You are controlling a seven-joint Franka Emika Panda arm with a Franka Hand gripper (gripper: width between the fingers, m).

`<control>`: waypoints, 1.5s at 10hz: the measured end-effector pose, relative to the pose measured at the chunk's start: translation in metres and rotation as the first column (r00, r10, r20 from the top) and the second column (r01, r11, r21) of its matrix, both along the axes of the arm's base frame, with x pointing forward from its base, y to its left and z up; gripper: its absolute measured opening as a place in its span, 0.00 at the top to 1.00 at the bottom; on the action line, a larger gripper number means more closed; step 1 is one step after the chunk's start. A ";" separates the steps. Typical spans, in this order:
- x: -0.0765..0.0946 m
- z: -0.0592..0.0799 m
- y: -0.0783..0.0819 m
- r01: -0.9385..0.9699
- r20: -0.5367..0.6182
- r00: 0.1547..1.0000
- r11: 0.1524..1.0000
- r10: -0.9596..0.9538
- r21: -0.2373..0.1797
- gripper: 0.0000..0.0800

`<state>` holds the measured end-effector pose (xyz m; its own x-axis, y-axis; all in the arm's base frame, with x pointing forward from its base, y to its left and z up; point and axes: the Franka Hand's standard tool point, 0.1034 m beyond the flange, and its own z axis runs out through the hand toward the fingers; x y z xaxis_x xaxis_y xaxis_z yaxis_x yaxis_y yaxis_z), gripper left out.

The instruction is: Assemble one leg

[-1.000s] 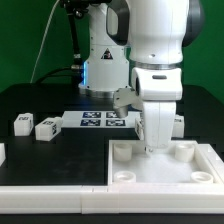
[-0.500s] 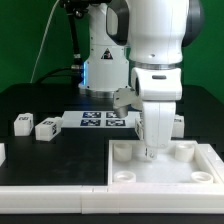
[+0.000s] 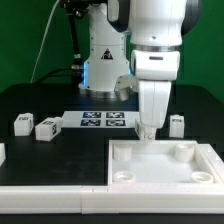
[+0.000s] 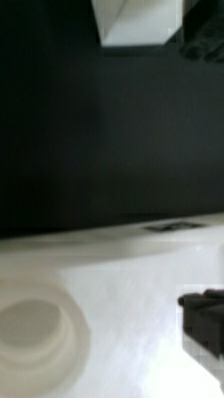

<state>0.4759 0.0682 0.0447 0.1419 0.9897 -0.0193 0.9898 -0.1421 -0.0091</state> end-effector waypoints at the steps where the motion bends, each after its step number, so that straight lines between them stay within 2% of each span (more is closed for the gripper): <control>1: -0.007 0.008 0.001 0.029 0.006 1.000 1.000 -0.029 -0.004 0.19; 2: -0.021 0.015 0.002 0.101 0.008 0.995 0.995 -0.101 -0.010 0.19; 3: -0.024 0.016 0.002 0.106 0.006 0.994 0.994 -0.106 -0.012 0.19; 5: -0.023 0.015 0.002 0.147 0.005 0.989 0.989 -0.147 -0.012 0.19; 8: -0.024 0.014 0.003 0.376 0.009 0.927 0.927 -0.376 -0.010 0.19; 9: -0.029 0.013 0.007 0.526 0.006 0.851 0.850 -0.526 -0.011 0.19; 11: -0.037 0.009 0.017 0.680 0.012 0.733 0.733 -0.680 -0.004 0.19; 13: -0.044 0.007 0.026 0.865 -0.010 0.502 0.502 -0.865 -0.006 0.19; 15: -0.047 0.007 0.038 0.959 -0.026 0.284 0.284 -0.959 -0.010 0.19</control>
Offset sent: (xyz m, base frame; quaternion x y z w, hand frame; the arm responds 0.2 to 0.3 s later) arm 0.0000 0.0000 0.0000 0.0000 0.0000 0.0000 1.0000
